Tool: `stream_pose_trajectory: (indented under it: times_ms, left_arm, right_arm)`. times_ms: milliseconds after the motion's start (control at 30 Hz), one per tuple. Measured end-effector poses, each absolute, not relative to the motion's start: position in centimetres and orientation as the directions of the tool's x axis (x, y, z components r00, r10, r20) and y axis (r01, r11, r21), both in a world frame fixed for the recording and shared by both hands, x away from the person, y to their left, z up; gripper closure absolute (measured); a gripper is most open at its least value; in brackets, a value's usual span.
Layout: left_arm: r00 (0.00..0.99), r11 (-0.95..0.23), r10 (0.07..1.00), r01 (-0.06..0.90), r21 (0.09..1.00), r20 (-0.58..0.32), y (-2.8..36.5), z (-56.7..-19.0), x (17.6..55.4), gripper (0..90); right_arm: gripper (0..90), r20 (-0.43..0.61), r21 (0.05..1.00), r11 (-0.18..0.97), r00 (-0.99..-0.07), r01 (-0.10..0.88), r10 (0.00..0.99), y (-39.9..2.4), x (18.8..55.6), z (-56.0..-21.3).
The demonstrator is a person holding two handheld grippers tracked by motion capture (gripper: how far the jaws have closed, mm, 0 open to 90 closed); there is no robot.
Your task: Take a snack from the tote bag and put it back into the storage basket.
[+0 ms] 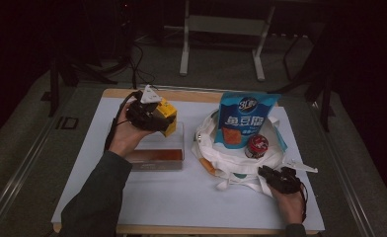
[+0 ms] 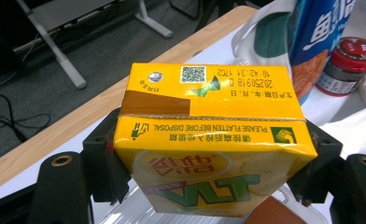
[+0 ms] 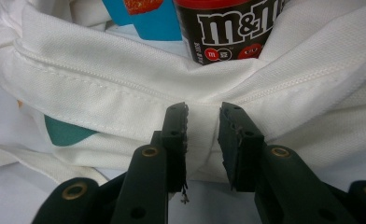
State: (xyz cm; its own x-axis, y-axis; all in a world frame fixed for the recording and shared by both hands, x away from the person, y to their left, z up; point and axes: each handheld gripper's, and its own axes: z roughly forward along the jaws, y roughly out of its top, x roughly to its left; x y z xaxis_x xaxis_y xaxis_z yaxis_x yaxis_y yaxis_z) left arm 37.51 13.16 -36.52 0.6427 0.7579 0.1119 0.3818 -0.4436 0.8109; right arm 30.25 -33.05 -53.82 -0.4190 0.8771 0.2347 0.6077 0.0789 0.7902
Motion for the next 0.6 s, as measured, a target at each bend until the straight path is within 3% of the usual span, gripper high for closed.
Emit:
stream_pose_trajectory:
  times_ms: [600]
  left_arm:
    - [0.585,-0.407,0.807,0.446,0.797,0.084,16.2,-38.6,37.4,28.0]
  right_arm:
    - [72.1,0.24,0.789,0.074,-0.417,0.611,0.877,-33.1,30.2,-53.8]
